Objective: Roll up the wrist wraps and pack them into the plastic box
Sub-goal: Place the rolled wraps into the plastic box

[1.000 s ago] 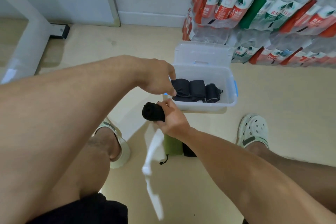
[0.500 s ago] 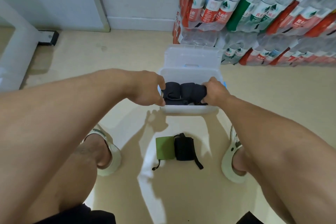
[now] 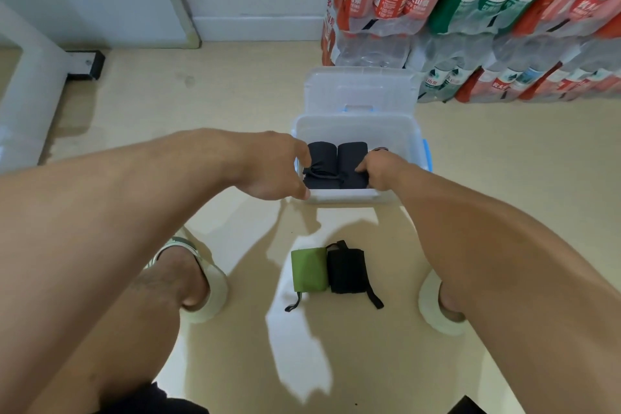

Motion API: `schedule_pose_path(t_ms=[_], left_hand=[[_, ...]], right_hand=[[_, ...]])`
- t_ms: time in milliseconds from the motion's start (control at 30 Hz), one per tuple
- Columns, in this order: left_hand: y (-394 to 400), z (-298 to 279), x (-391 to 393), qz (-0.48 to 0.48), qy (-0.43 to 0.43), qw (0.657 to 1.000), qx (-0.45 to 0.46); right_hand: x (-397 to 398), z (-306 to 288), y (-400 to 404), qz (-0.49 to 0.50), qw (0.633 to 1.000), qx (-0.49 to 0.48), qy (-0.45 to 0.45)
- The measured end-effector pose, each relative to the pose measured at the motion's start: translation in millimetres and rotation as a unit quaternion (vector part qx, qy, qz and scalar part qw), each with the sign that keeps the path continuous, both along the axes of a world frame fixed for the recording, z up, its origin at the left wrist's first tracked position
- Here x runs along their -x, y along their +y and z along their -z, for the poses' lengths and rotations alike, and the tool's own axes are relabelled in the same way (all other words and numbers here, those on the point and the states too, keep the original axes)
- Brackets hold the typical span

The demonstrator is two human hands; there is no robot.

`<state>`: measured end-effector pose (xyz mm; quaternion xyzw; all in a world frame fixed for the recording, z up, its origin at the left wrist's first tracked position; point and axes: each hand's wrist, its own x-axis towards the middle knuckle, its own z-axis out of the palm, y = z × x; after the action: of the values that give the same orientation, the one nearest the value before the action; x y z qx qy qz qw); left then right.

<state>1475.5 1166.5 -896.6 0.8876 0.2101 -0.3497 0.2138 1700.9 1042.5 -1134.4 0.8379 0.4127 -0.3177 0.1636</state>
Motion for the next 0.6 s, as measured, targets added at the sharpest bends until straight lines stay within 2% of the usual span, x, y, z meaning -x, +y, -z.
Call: schedule_pose_path(t_ms=[133, 300, 433, 500, 600], left_hand=[[1, 1, 3, -0.001, 0.003, 1.0, 0.0], [2, 2, 7, -0.007, 0.005, 1.0, 0.0], [4, 2, 8, -0.01, 0.004, 1.0, 0.001], [2, 1, 7, -0.009, 0.002, 1.0, 0.003], [2, 2, 7, -0.008, -0.001, 1.0, 0.006]], right_hand=[[11, -12, -3, -0.004, 0.999, -0.015, 0.039], [15, 6, -2, -0.008, 0.999, -0.041, 0.036], [20, -2, 9, -0.053, 0.998, 0.005, 0.031], [21, -3, 13, -0.036, 0.998, 0.025, 0.038], [26, 6, 17, 0.018, 1.0, 0.007, 0.017]])
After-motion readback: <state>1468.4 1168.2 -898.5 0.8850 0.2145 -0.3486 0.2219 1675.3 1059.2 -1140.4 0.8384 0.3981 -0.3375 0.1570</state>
